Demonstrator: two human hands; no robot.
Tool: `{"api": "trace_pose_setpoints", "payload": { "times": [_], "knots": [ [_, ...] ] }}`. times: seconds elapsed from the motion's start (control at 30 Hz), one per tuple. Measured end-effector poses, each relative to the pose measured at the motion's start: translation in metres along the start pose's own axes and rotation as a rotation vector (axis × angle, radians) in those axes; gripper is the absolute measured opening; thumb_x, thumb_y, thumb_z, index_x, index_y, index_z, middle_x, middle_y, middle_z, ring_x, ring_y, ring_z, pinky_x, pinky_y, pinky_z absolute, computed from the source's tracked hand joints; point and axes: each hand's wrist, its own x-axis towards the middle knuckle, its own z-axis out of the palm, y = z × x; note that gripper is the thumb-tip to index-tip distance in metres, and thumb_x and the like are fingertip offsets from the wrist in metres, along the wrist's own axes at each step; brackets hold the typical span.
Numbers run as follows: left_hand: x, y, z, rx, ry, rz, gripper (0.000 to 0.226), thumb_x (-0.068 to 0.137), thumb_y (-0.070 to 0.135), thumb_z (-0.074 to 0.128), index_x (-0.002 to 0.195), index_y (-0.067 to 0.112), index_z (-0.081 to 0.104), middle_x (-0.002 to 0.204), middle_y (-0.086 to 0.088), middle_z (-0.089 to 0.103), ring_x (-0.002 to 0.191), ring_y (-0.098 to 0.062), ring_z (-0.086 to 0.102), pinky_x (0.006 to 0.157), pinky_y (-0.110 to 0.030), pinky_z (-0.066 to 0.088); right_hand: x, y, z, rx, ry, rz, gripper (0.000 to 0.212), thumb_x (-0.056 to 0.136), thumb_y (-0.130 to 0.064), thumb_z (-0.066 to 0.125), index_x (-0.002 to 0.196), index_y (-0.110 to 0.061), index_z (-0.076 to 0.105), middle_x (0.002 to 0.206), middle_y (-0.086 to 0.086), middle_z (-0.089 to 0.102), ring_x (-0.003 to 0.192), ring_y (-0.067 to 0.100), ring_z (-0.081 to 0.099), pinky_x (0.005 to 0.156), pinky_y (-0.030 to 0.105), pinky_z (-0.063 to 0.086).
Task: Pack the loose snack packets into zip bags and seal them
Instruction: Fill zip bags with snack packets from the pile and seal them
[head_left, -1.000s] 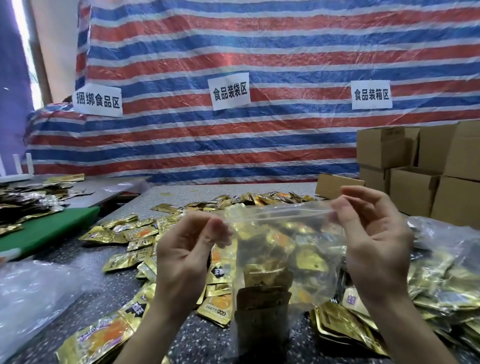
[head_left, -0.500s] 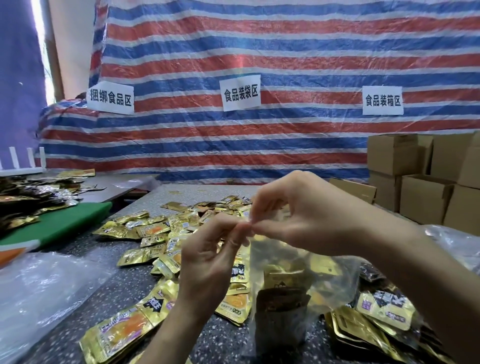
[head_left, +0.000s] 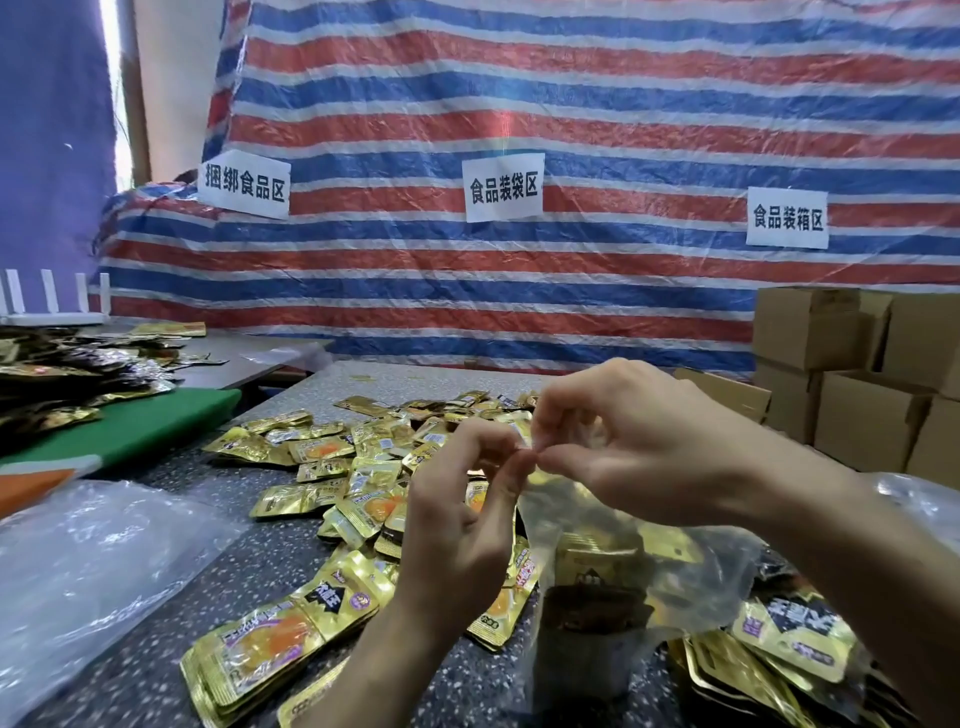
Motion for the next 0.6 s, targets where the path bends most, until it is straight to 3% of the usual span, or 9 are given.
{"api": "trace_pose_setpoints", "payload": {
  "times": [0.23,0.4,0.53,0.6],
  "knots": [
    [-0.0013,0.0024,0.0010,-0.034,0.056,-0.025,0.010,0.093,0.008,0.057,0.086,0.015,0.059,0.075,0.009,0.060,0.071,-0.013,0.059,0.066,-0.021,0.045,-0.0032,0.0021,-0.0031,0.075,0.005,-0.020,0.010,0.088,-0.035,0.070,0.081,-0.027,0.070,0.078,-0.011,0.069,0.074,0.006,0.063,0.074,0.038,0.055],
    [-0.0027,0.0035,0.0038,-0.093,0.024,-0.051,0.007,0.095,0.014,0.057,0.089,0.017,0.060,0.078,0.007,0.062,0.072,-0.015,0.061,0.066,-0.024,0.050,-0.0079,0.0048,-0.0046,0.101,0.052,-0.013,0.013,0.085,-0.033,0.075,0.075,-0.031,0.067,0.070,-0.001,0.065,0.067,0.015,0.059,0.068,0.049,0.053],
    [-0.0026,0.0044,0.0041,-0.070,-0.002,-0.012,0.007,0.094,0.014,0.058,0.092,0.019,0.062,0.084,0.009,0.064,0.075,-0.012,0.062,0.068,-0.022,0.051,-0.0091,0.0063,-0.0082,0.131,0.022,-0.021,0.010,0.084,-0.035,0.076,0.077,-0.031,0.070,0.072,-0.001,0.067,0.068,0.018,0.061,0.068,0.052,0.053],
    [-0.0032,0.0042,0.0042,-0.078,-0.008,-0.017,0.009,0.094,0.010,0.058,0.092,0.018,0.062,0.082,0.012,0.063,0.075,-0.010,0.062,0.069,-0.018,0.049,-0.0101,0.0070,-0.0104,0.136,-0.009,-0.019,0.009,0.083,-0.039,0.076,0.079,-0.031,0.073,0.076,-0.005,0.070,0.072,0.012,0.063,0.070,0.046,0.055]
  ]
}}
